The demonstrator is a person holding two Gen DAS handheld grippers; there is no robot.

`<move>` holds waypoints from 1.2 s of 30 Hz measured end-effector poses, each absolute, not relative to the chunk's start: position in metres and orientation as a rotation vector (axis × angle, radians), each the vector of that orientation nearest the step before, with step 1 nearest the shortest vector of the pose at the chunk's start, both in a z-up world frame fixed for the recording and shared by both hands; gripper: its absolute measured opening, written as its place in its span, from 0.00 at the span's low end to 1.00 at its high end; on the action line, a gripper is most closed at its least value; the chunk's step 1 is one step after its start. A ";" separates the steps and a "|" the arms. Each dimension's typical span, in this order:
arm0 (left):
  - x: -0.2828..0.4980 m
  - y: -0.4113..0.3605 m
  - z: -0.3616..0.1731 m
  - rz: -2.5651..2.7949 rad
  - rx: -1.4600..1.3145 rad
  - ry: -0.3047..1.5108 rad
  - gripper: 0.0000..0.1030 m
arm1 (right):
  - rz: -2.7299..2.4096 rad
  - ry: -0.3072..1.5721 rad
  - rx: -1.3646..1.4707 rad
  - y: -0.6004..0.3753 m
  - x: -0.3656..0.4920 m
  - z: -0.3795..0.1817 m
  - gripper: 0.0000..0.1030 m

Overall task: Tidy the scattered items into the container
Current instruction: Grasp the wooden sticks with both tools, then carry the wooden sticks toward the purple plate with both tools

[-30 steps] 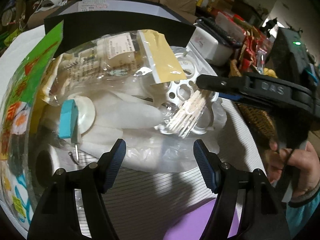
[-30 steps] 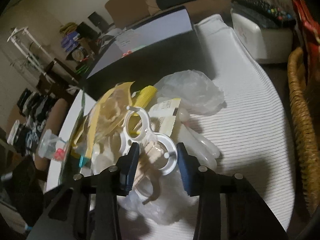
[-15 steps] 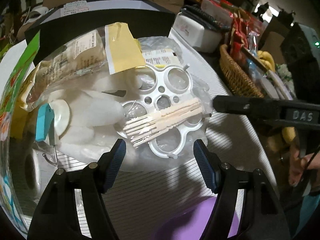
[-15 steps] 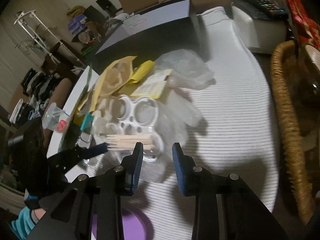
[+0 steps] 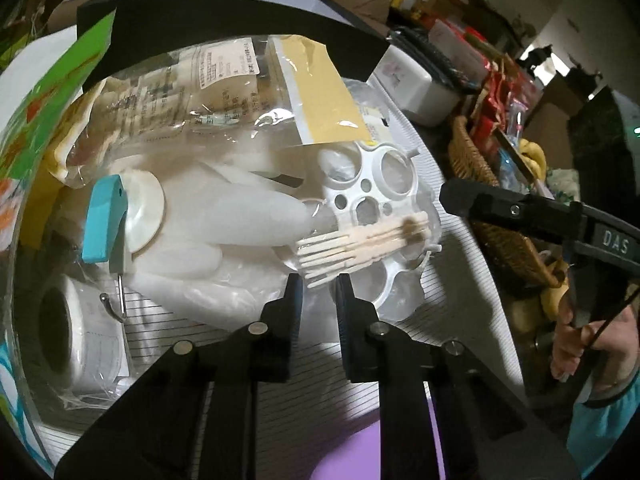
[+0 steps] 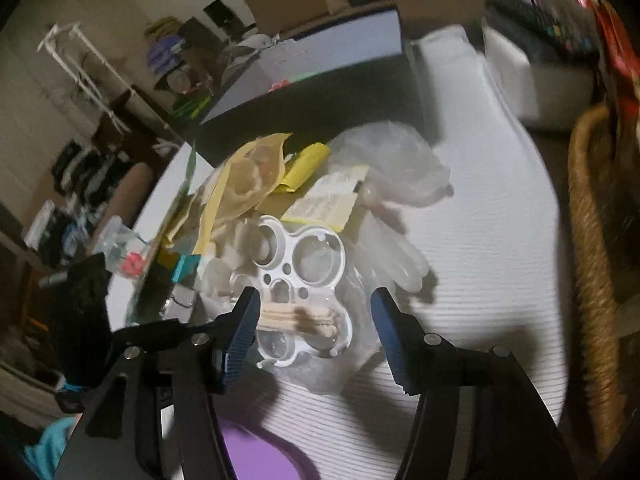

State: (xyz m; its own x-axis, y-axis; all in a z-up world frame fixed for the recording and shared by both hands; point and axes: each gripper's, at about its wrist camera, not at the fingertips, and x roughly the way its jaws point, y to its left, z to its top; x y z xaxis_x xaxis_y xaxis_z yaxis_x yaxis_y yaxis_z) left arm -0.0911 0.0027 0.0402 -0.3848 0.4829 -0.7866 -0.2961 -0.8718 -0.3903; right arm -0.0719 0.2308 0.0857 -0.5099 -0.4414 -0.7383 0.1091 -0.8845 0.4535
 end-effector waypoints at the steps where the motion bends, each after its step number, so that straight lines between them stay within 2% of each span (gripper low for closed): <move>1: -0.092 0.002 0.041 2.278 -1.373 -0.266 0.17 | -2.431 -0.517 1.339 0.234 -0.072 0.084 0.59; 2: -0.093 0.001 0.042 2.288 -1.369 -0.280 0.19 | -2.429 -0.521 1.339 0.236 -0.073 0.082 0.59; 4: -0.096 -0.002 0.043 2.312 -1.365 -0.306 0.31 | -2.421 -0.538 1.343 0.238 -0.072 0.079 0.56; 6: -0.099 -0.005 0.043 2.304 -1.361 -0.339 0.33 | -2.391 -0.554 1.342 0.238 -0.071 0.077 0.50; 8: -0.100 -0.003 0.042 2.280 -1.358 -0.343 0.33 | -2.375 -0.535 1.338 0.233 -0.070 0.077 0.48; 10: -0.100 0.001 0.040 2.269 -1.355 -0.328 0.30 | -2.341 -0.520 1.324 0.226 -0.069 0.078 0.39; 14: -0.097 0.003 0.046 2.267 -1.335 -0.329 0.29 | -2.335 -0.480 1.338 0.216 -0.065 0.079 0.38; 16: -0.095 -0.002 0.054 2.277 -1.312 -0.345 0.24 | -2.301 -0.545 1.311 0.222 -0.063 0.080 0.38; 19: -0.091 -0.006 0.067 2.257 -1.270 -0.373 0.24 | -2.271 -0.600 1.270 0.227 -0.058 0.087 0.38; 25: -0.062 -0.005 0.086 2.179 -1.264 -0.296 0.23 | -2.220 -0.587 1.257 0.215 -0.037 0.103 0.38; 29: -0.026 -0.003 0.075 2.043 -1.346 -0.255 0.23 | -2.165 -0.538 1.301 0.198 -0.004 0.101 0.38; 33: 0.003 0.006 0.062 1.986 -1.404 -0.145 0.24 | -2.110 -0.520 1.415 0.187 0.032 0.072 0.38; 36: 0.005 -0.001 0.054 1.994 -1.446 -0.156 0.30 | -2.137 -0.520 1.460 0.192 0.036 0.061 0.38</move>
